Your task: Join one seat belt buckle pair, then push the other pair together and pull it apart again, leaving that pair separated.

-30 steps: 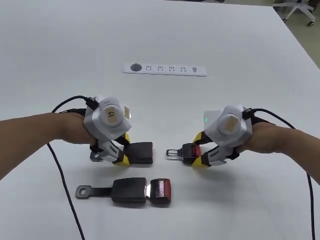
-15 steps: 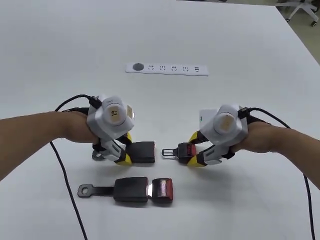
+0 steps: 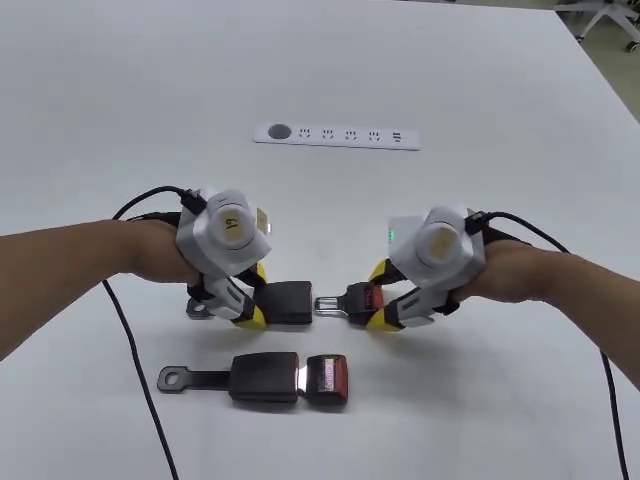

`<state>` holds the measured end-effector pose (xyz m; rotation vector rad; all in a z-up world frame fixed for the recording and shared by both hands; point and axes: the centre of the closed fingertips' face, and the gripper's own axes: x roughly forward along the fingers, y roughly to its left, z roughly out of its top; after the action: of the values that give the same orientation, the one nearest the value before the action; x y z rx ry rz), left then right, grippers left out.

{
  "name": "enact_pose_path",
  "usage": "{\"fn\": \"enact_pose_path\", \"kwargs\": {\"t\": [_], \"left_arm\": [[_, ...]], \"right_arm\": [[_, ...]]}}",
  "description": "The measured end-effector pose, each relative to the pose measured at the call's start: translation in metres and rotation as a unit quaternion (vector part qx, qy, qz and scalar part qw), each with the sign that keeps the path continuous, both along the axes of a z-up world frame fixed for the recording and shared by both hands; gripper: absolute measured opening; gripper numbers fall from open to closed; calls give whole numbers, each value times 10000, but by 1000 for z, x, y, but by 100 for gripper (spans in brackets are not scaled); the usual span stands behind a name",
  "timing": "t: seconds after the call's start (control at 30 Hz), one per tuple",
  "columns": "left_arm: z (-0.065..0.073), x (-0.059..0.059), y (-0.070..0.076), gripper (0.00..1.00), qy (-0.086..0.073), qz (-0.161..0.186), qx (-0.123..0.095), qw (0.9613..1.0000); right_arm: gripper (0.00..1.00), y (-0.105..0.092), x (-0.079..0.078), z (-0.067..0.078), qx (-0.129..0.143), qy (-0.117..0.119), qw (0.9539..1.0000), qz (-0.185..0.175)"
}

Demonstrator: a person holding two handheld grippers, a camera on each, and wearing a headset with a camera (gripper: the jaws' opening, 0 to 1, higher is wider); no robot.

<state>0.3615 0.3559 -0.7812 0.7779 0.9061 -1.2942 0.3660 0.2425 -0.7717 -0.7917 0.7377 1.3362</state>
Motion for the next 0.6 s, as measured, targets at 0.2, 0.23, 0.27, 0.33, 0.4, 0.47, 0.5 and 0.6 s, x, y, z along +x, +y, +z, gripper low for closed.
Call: {"fn": "enact_pose_path", "kwargs": {"t": [0.2,0.23,0.27,0.33,0.4,0.47,0.5,0.6], "left_arm": [[1,-1,-1,31,6,-8,-2,10000],[1,-1,-1,31,7,-13,-3,10000],[1,-1,-1,31,7,-17,-2,10000],[1,-1,-1,31,11,-18,-6,10000],[1,-1,-1,31,13,-15,-16,10000],[1,-1,-1,31,13,-19,-17,10000],[1,-1,-1,31,11,-25,-19,10000],[1,-1,-1,31,11,-39,-29,10000]], "right_arm": [[31,5,1,-3,4,11,10000,39],[31,5,1,-3,2,14,10000,39],[31,7,1,-3,12,14,10000,44],[31,9,0,-2,34,25,10000,49],[31,11,0,-3,22,13,10000,72],[31,13,0,-4,46,-1,9999,107],[31,15,-1,-4,49,-16,9999,137],[31,20,-1,-5,90,-9,9999,139]]}}
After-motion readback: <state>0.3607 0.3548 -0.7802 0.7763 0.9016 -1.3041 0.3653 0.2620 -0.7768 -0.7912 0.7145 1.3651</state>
